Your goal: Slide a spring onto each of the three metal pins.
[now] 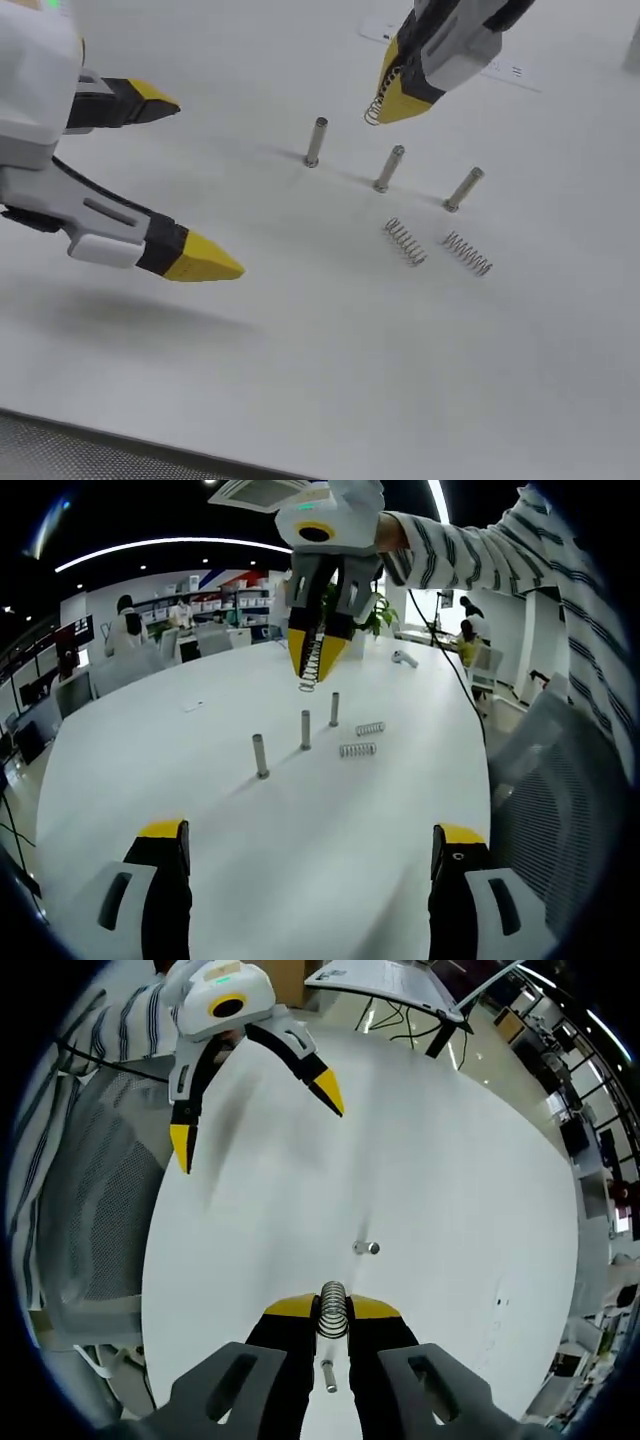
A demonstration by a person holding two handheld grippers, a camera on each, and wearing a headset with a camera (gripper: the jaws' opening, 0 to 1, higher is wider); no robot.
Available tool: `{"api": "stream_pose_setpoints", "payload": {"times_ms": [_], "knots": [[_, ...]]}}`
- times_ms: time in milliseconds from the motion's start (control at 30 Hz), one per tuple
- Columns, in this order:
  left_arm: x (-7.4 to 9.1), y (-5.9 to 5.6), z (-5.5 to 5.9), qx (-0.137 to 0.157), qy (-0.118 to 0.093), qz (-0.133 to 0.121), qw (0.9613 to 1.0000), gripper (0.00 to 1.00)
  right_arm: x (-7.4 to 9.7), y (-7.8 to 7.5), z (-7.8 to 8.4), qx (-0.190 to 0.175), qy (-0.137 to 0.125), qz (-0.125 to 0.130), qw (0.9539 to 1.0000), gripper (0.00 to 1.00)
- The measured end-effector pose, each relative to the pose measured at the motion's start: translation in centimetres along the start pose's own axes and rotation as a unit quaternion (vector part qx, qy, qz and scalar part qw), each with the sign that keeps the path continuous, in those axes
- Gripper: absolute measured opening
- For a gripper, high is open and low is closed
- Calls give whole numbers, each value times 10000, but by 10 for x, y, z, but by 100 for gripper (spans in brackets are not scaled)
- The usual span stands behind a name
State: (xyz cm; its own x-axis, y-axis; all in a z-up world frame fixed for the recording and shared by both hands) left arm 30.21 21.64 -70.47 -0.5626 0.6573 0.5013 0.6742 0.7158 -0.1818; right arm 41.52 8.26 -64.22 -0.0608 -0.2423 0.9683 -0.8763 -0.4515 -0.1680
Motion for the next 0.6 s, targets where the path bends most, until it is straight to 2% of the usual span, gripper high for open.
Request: {"api": "stream_pose_setpoints", "payload": {"times_ms": [100, 267, 367, 600], "knots": [[-1, 1, 2, 6, 44, -18, 10000, 98, -6, -9, 0, -28, 2, 35, 10000, 8], [-2, 1, 5, 11, 140, -33, 9999, 98, -19, -15, -4, -62, -20, 40, 10000, 8], [-2, 1, 5, 14, 155, -49, 9999, 98, -23, -16, -6, -47, -18, 36, 10000, 8], [-2, 7, 5, 65, 146, -83, 9998, 98, -34, -30, -9, -21, 10, 4, 10000, 8]]}}
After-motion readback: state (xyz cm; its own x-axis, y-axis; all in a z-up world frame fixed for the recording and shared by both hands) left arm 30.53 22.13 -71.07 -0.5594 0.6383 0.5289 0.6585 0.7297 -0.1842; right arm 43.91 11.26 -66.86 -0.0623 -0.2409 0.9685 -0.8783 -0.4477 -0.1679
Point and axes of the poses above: the centre of the closed fingertips' face, and the gripper's own axes: x roughly backward along the fingers, y roughly to its left, z roughly out of its underside, the point moved 6 cm from there along x, roughly backward along the fingers, and after that the axes turned 12 degrees about x, right-handed, at the moved point
